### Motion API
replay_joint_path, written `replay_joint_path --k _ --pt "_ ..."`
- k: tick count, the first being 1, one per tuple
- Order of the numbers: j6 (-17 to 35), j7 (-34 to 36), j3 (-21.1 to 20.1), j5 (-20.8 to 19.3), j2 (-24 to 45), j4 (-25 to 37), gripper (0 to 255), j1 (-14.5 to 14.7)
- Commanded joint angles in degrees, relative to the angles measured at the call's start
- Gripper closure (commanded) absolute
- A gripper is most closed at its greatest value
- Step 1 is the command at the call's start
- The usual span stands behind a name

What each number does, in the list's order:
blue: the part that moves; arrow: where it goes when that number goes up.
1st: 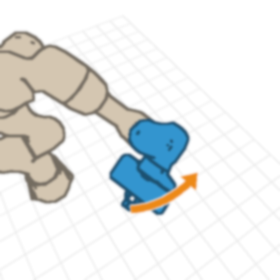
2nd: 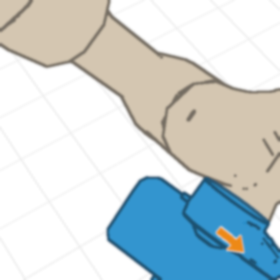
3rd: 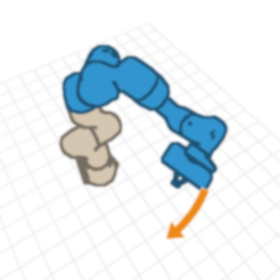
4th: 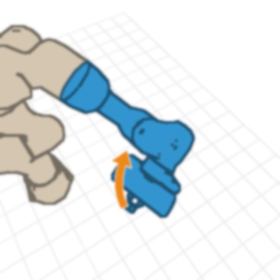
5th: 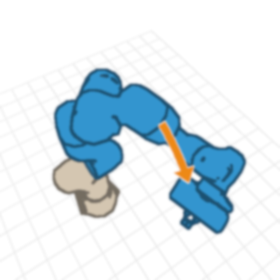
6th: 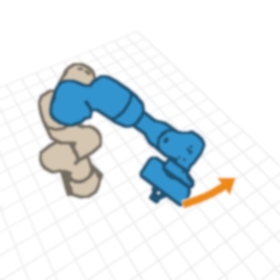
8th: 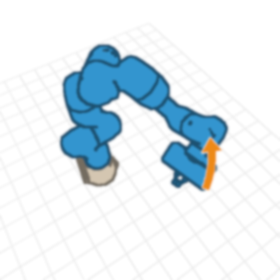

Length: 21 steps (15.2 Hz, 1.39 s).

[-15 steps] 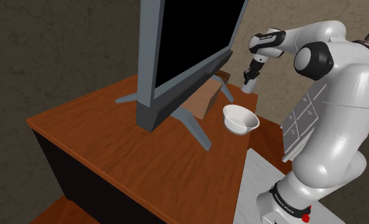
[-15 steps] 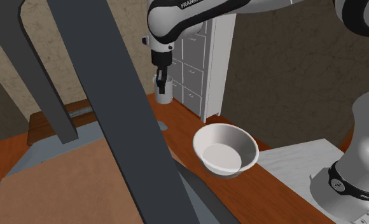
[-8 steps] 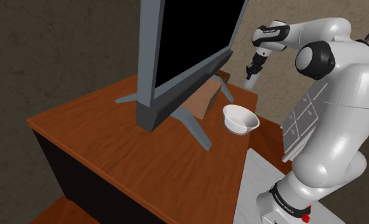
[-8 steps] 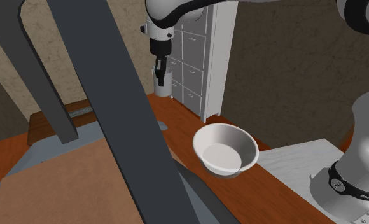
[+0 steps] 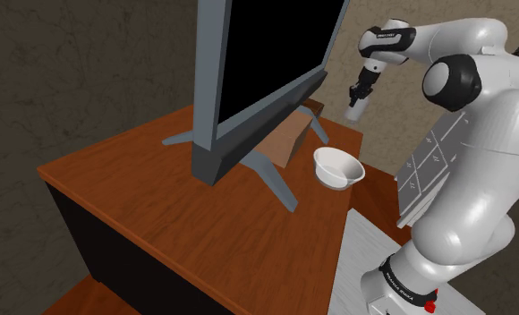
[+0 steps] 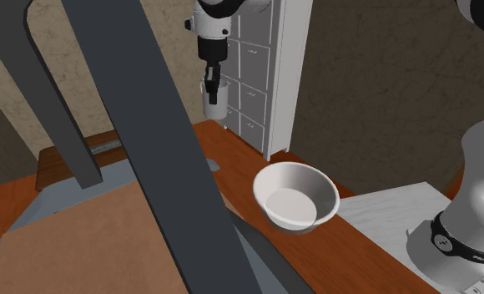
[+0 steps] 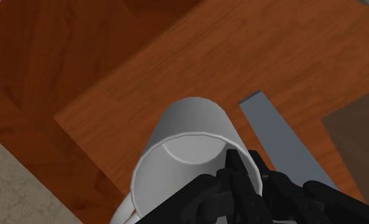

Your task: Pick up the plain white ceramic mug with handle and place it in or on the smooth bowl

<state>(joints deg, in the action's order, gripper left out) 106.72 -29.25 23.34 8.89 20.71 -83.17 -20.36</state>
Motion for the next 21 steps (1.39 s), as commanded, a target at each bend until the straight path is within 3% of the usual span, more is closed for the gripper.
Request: replay_joint_path --k 1,9,15,21 --pt "1.81 1.84 0.13 -2.01 -5.05 -6.48 255 2.35" --pt "5.99 11.56 -2.15 -10.25 -23.55 -27.63 255 8.42" --pt "5.94 19.45 -6.34 -14.43 -35.81 -39.53 255 10.25" --pt "3.97 26.78 -11.65 -15.76 -46.89 -48.96 255 11.44"
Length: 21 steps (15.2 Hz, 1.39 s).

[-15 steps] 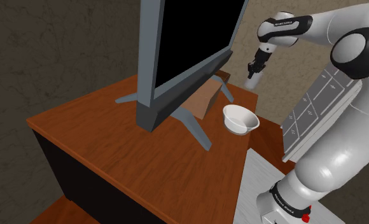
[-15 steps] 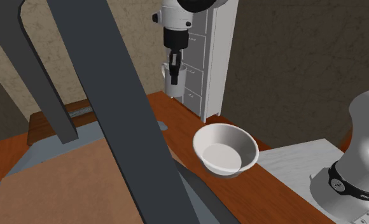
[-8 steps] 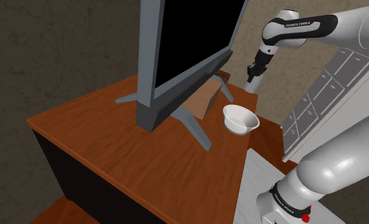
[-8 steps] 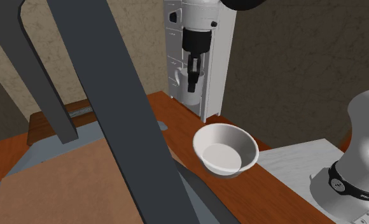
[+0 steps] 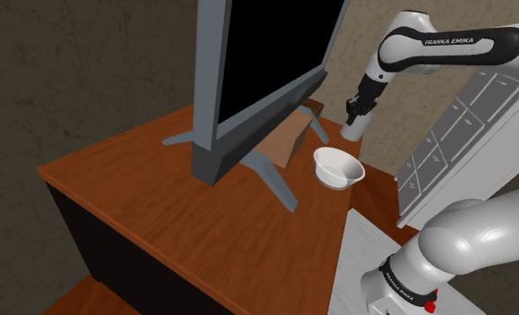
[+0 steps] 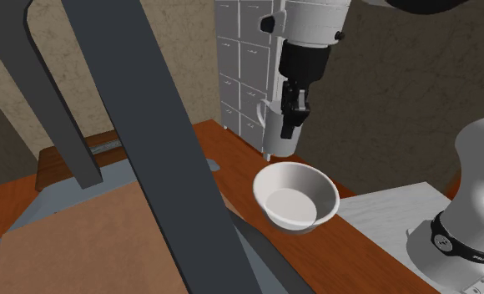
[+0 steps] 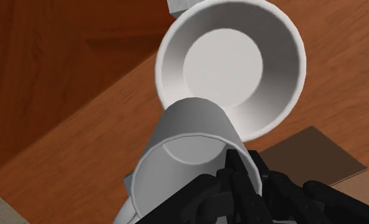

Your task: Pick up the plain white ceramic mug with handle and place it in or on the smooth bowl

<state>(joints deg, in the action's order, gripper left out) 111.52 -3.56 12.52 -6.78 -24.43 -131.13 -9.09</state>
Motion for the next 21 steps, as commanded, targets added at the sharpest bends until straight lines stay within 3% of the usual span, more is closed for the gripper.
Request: replay_joint_path --k 1,18,21 --pt "-1.56 2.87 -2.26 0.01 -4.4 -3.03 255 0.54" --pt "12.36 3.19 -1.2 -0.68 -1.18 -13.75 255 0.22" --pt "12.93 3.19 -1.16 -0.7 -0.97 -14.11 255 0.21"
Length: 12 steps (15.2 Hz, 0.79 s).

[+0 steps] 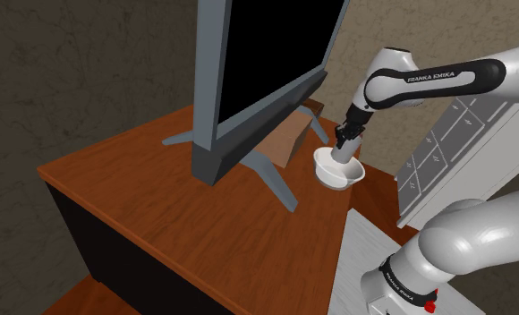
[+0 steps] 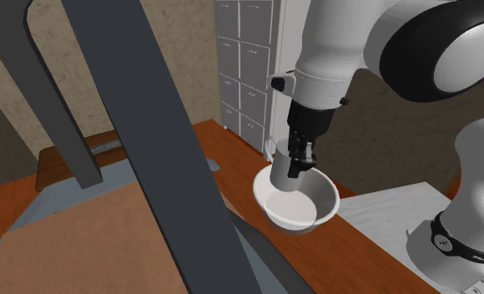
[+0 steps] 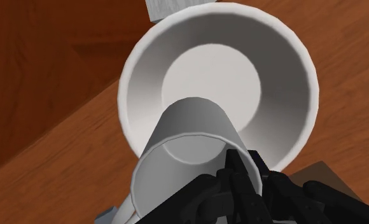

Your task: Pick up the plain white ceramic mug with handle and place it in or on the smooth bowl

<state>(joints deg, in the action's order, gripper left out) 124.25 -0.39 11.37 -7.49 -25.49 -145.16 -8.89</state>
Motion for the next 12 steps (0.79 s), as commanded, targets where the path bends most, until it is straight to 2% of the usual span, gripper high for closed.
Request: replay_joint_path --k 1,5,6,11,12 --pt "0.2 0.03 0.0 0.0 0.09 -0.08 255 0.01" --pt "0.2 0.03 0.0 0.0 0.09 -0.08 255 0.01" --pt "0.2 0.03 0.0 0.0 0.09 -0.08 0 0.01" --pt "0.2 0.03 0.0 0.0 0.09 -0.08 0 0.01" --pt "-1.97 0.05 -0.23 0.07 -0.88 1.12 0 0.03"
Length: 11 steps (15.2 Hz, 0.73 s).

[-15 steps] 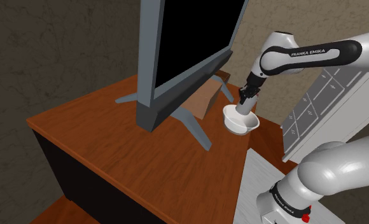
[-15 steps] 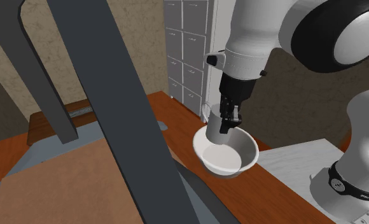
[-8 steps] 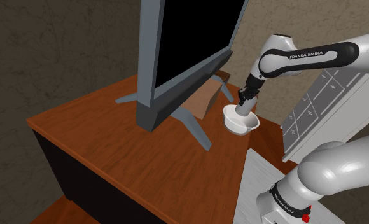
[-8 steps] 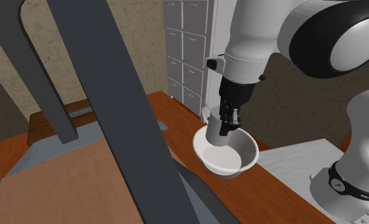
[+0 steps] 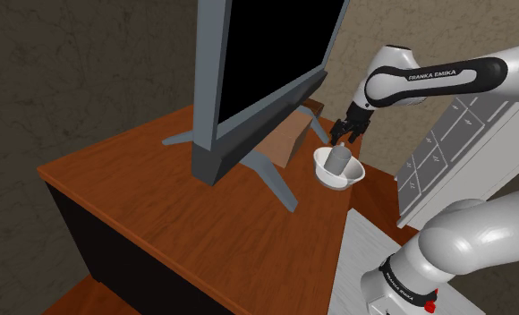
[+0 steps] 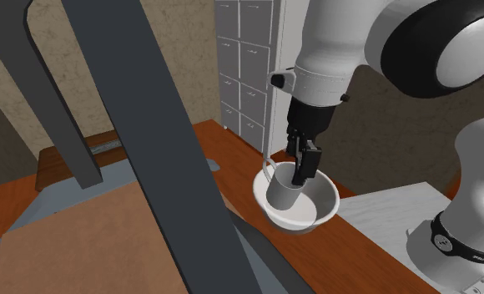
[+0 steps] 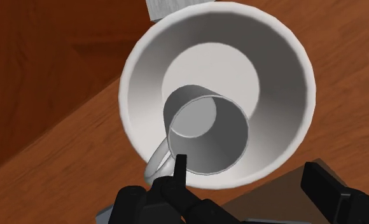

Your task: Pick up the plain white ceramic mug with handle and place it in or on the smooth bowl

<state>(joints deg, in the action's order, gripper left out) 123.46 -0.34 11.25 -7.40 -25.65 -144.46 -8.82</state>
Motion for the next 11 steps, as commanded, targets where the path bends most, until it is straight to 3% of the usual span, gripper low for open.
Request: replay_joint_path --k 1,3,11 --pt "-3.32 0.02 -0.32 0.06 -1.59 1.69 0 -0.01" --pt "-7.08 0.03 -0.7 0.23 -2.89 4.15 0 0.06" --pt "-7.08 0.03 -0.7 0.23 -2.89 4.15 0 0.06"
